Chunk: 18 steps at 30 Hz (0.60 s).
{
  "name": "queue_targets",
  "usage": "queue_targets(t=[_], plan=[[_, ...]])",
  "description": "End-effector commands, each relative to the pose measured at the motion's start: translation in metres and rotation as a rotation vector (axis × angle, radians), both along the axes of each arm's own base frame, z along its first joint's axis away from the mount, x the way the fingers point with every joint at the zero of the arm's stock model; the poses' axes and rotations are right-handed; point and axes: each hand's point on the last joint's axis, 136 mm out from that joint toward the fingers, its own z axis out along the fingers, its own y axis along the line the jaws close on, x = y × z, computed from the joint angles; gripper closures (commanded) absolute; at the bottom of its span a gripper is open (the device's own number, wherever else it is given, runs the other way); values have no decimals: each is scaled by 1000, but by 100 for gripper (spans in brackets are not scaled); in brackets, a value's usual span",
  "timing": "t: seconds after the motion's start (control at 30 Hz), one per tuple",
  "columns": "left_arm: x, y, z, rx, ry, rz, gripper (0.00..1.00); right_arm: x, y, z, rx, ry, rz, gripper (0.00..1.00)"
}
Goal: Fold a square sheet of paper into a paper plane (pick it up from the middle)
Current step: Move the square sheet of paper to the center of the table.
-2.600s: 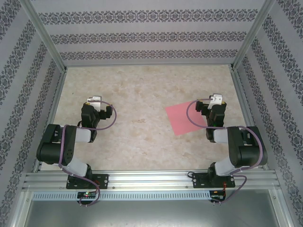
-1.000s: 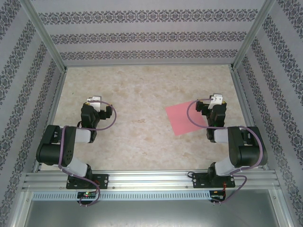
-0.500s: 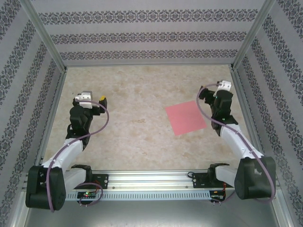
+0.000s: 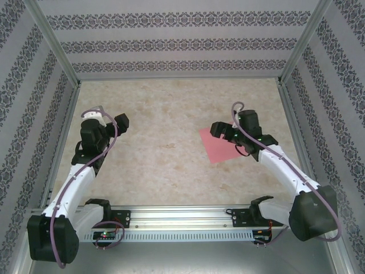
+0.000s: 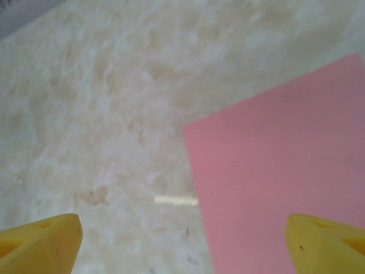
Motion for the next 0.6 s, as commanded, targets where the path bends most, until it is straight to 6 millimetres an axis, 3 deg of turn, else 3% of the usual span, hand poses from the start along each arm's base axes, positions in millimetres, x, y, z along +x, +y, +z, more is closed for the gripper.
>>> queue_targets(t=[0.0, 0.3, 0.57], plan=[[-9, -28, -24, -134, 135, -141, 0, -15, 5, -33, -74, 141, -28, 10], [-17, -64, -49, -242, 203, -302, 0, -20, 22, -95, -128, 286, -44, 12], [-22, -70, -68, -239, 271, -305, 0, -23, 40, -135, -141, 374, -62, 14]])
